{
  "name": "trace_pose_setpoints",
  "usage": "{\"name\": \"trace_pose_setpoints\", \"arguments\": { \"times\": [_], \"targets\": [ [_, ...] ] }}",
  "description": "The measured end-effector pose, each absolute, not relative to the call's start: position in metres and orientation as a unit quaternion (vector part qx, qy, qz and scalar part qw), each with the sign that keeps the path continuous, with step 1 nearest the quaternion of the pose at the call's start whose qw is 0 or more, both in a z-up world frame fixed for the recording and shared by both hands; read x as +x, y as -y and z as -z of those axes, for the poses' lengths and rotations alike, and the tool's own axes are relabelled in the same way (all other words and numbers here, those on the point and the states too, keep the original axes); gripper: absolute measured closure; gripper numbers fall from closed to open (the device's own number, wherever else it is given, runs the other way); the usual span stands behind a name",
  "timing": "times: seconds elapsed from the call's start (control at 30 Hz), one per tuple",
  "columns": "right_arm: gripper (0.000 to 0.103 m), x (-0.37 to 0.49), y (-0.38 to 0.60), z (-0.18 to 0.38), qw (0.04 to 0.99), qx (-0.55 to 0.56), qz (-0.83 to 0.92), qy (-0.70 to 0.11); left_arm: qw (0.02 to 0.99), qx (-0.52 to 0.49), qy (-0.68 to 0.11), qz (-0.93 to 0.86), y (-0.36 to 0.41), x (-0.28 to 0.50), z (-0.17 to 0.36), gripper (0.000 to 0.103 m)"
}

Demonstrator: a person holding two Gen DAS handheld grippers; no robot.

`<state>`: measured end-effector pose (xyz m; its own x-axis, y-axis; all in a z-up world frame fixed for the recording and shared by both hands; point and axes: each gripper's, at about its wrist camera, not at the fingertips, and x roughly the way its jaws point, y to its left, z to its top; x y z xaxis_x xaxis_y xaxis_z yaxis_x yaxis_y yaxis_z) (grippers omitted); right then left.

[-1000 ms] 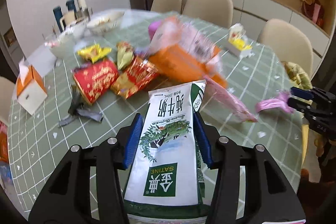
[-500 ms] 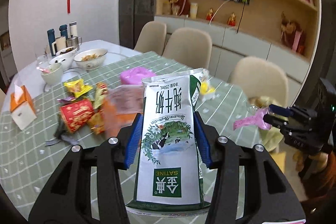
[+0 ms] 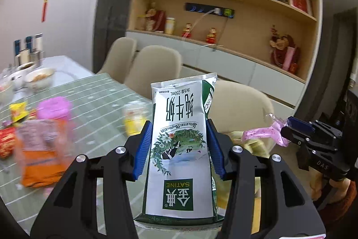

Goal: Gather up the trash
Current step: 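Carry the milk carton and pink toy to the yellow bin and release both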

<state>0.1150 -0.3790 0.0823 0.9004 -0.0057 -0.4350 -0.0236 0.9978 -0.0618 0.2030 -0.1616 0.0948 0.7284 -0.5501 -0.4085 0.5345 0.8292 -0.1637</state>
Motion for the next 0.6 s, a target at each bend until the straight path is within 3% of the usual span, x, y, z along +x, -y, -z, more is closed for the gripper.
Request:
{"name": "trace_pose_setpoints", "arguments": {
  "times": [0.53, 0.6],
  "targets": [
    [0.066, 0.107, 0.546, -0.033, 0.953, 0.062, 0.138, -0.262, 0.867, -0.025, -0.304, 0.394, 0.373, 0.253, -0.01, 0.058],
    [0.066, 0.109, 0.559, -0.026, 0.95, 0.077, 0.146, -0.264, 0.857, -0.024, -0.326, 0.398, 0.387, 0.263, 0.002, 0.053]
  ]
}}
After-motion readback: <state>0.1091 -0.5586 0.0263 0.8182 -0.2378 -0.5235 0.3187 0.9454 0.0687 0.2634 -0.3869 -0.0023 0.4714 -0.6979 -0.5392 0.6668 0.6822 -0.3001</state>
